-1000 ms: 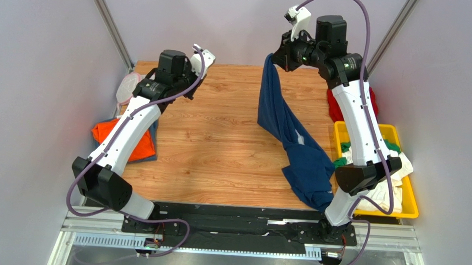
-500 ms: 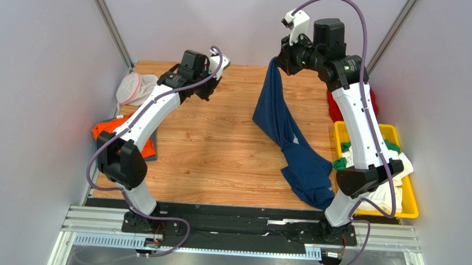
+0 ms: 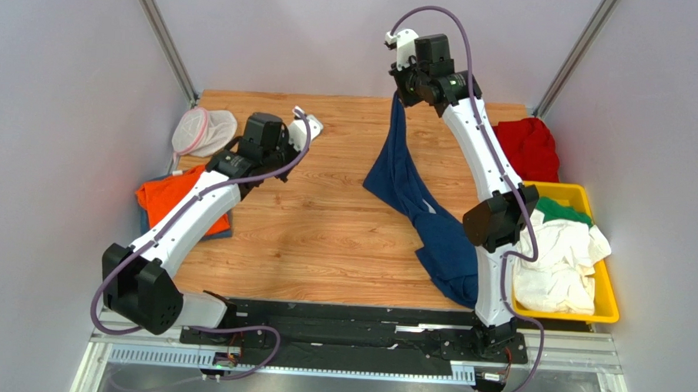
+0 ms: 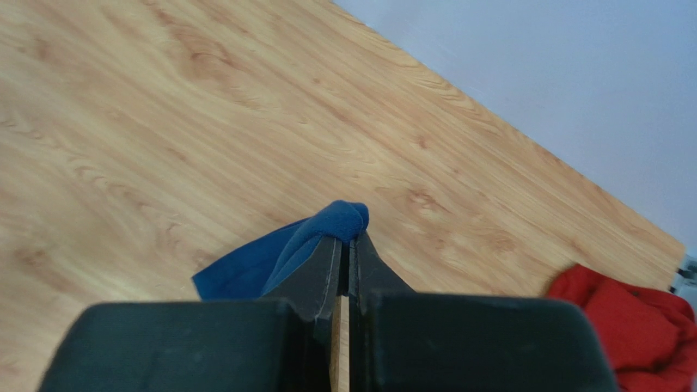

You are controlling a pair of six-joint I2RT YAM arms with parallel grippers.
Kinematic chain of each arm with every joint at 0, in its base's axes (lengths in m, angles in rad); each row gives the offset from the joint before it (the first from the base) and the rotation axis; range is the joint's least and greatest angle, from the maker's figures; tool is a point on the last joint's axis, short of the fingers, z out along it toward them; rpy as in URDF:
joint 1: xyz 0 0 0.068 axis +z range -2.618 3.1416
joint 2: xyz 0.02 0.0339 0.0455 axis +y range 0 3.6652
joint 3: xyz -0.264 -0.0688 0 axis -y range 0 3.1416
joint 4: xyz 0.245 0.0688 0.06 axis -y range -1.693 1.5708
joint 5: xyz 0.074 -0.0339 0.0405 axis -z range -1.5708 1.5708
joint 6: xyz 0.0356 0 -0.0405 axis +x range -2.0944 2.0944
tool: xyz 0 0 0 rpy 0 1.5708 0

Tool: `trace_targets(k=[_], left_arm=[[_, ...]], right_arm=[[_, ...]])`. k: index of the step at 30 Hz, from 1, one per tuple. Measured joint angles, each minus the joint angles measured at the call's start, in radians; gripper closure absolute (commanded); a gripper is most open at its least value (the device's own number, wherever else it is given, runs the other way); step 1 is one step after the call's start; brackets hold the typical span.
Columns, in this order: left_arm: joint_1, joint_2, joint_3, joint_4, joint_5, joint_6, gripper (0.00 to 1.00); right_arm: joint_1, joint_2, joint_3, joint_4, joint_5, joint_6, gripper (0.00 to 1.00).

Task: Fold and stack the t-shirts
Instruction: Flatten the tshirt out

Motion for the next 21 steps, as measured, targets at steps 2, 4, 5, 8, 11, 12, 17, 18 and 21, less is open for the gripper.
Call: trace_targets(k=[2,4,5,8,11,12,17,18,21], left_arm=[[-0.011,-0.011,-0.057,-0.001,0.015,0.044,1.00],[-0.030,-0.015,-0.099,-0.004,0.037,0.082,1.00],[-0.041,-0.016,-0.111,-0.009,0.049,0.097,1.00],[-0.082,-0.016,-0.122,-0.027,0.086,0.142,1.00],[-0.132,-0.005,-0.108,-0.037,0.103,0.176,1.00],[-0.147,0.011,-0.090,-0.046,0.108,0.183,1.00],[-0.177,0.106,-0.015,-0.041,0.116,0.185,1.00],[-0.177,0.121,-0.008,-0.034,0.112,0.185,1.00],[-0.175,0.145,-0.002,-0.019,0.089,0.184,1.00]], right_arm=[[0.000,0.005,-0.011,0.027,0.055,-0.016,1.00],[0.000,0.000,-0.024,0.075,0.106,-0.030,1.00],[-0.001,-0.004,-0.031,0.103,0.128,-0.037,1.00],[-0.002,-0.014,-0.038,0.158,0.184,-0.055,1.00],[-0.002,-0.025,-0.037,0.188,0.225,-0.075,0.93],[-0.002,-0.028,-0.040,0.195,0.234,-0.081,0.91],[-0.001,-0.065,-0.133,0.214,0.232,-0.097,0.91],[-0.001,-0.069,-0.159,0.214,0.223,-0.097,0.92],[0.001,-0.072,-0.233,0.204,0.177,-0.095,0.95]])
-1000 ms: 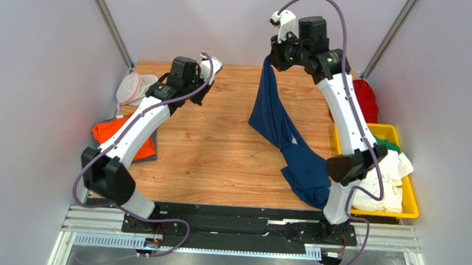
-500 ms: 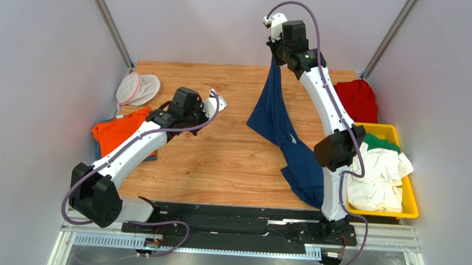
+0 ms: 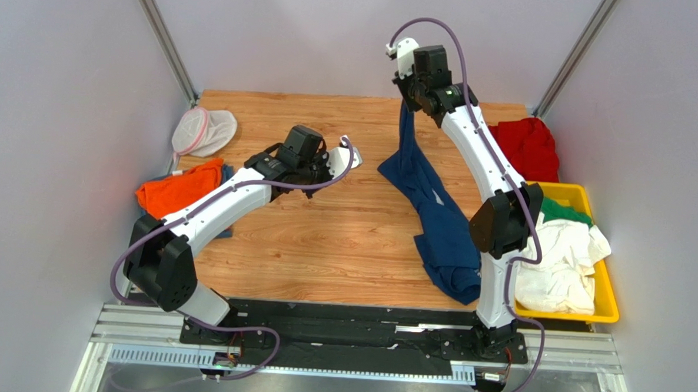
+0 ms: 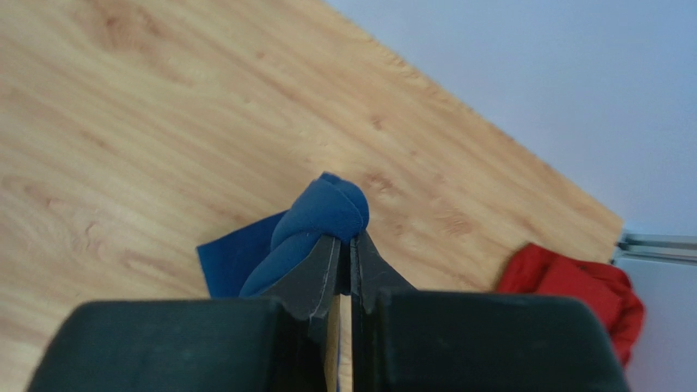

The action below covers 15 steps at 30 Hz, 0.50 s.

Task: Fold and stack the t-shirts
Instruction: Flatten the tshirt out

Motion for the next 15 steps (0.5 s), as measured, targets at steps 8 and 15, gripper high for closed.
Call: trace_targets(k=[8,15], left_arm=[[0.000,0.038,0.013,0.050,-0.055,-0.003,1.00],[0.000,0.066,0.019,0.078,-0.076,-0.008,1.00]], right_arm=[[0.026,-0.001,-0.087,-0.070,-0.187,0.031,0.64],[0.055,-0.043,-0.145,-0.090,-0.274,0.042,0.29]])
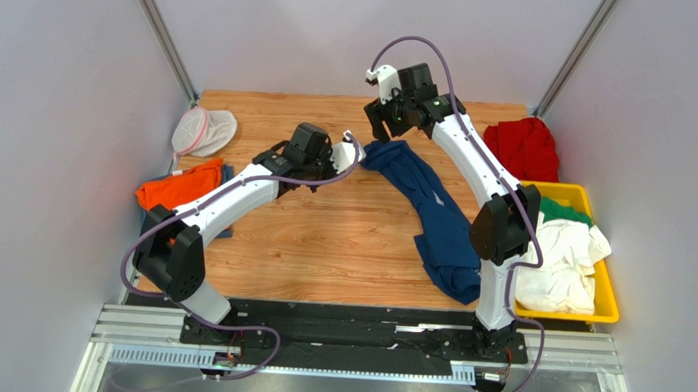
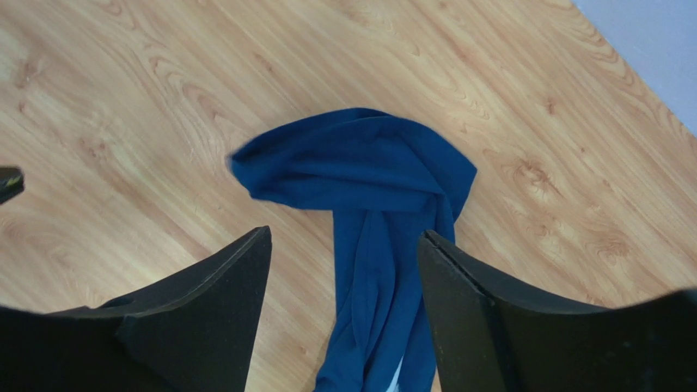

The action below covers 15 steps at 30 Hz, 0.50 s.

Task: Fold and stack the t-shirts
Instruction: Flatten the tshirt out

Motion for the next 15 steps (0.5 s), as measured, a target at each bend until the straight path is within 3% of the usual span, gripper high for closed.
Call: trace_targets(k=[7,8,9,12,15], left_arm=[[0.000,0.068,0.069,0.028,-0.035,0.000,0.99],[0.000,0.092,0.100,0.030,-0.037,0.000,0.95],[0.000,0.118,0.131,0.032,-0.039,0.000,0.81],[0.000,0.206,0.238,0.029,-0.031,-0.001,0.57],[0.001,0.308,0.352,0.023,0.002,-0.013,0.43]], right_arm=[[0.004,-0.092,-0.140,0.007,0.068,-0.003,0.29],[0.002,-0.109,-0.172,0.011,0.087,-0.004,0.29],[0.000,-0.129,-0.208,0.010,0.107,-0.006,0.30],[-0.007,-0.179,-0.303,0.013,0.167,-0.009,0.30],[-0.026,-0.235,-0.402,0.016,0.233,-0.009,0.30]])
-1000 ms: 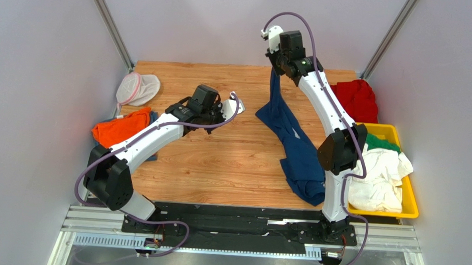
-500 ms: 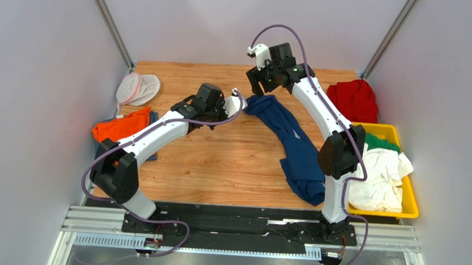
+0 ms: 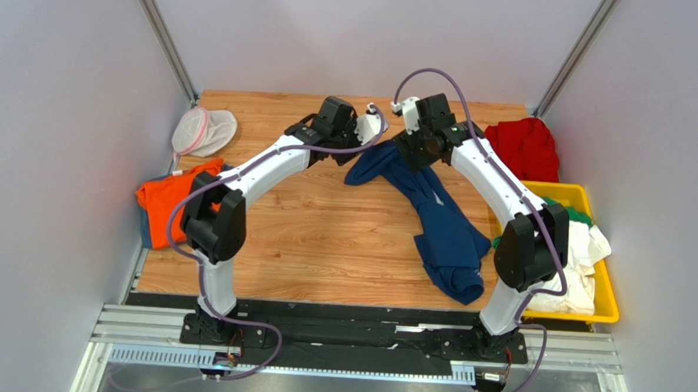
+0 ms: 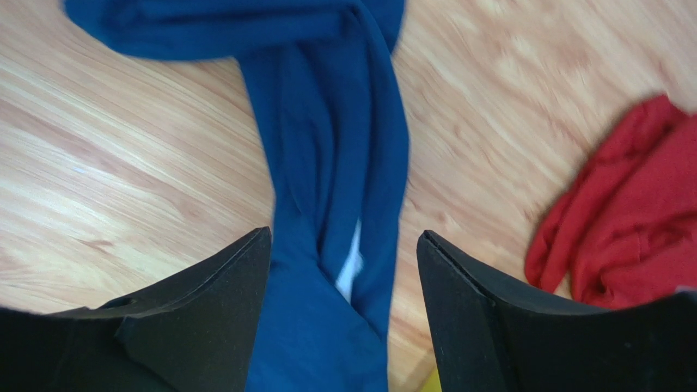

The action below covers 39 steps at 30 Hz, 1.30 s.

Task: Fold and stack the t-shirts
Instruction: Flatten the tshirt out

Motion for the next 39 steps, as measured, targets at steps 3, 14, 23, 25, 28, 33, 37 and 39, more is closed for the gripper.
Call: trace_targets(k=[3,14,23,25,28,33,37,39], left_arm=[[0.000,0.082,0.068,-0.006,0.029,-0.006,0.35],[0.074,0.364,0.368,-0.189,0.192,-0.053,0.29],[0.094,0.391,0.402,-0.308,0.211,-0.048,0.30],[0.090,0.396,0.401,-0.325,0.222,-0.047,0.30],[0.089,0.408,0.401,-0.348,0.242,-0.044,0.31],[0.089,0.436,0.401,-0.373,0.262,-0.044,0.31],[0.089,0.453,0.401,-0.396,0.273,-0.044,0.31],[0.089,0.460,0.406,-0.412,0.279,-0.043,0.31]], right_arm=[[-0.036,-0.053,-0.083,0.008,0.049,0.001,0.30],[-0.122,-0.289,-0.346,0.026,0.159,0.001,0.31],[-0.119,-0.338,-0.409,0.026,0.161,0.001,0.32],[-0.119,-0.342,-0.413,0.026,0.156,0.001,0.32],[-0.119,-0.348,-0.421,0.026,0.153,0.001,0.32],[-0.119,-0.372,-0.441,0.025,0.148,0.001,0.32],[-0.119,-0.397,-0.448,0.025,0.145,0.001,0.32],[-0.119,-0.404,-0.448,0.026,0.145,0.001,0.32]])
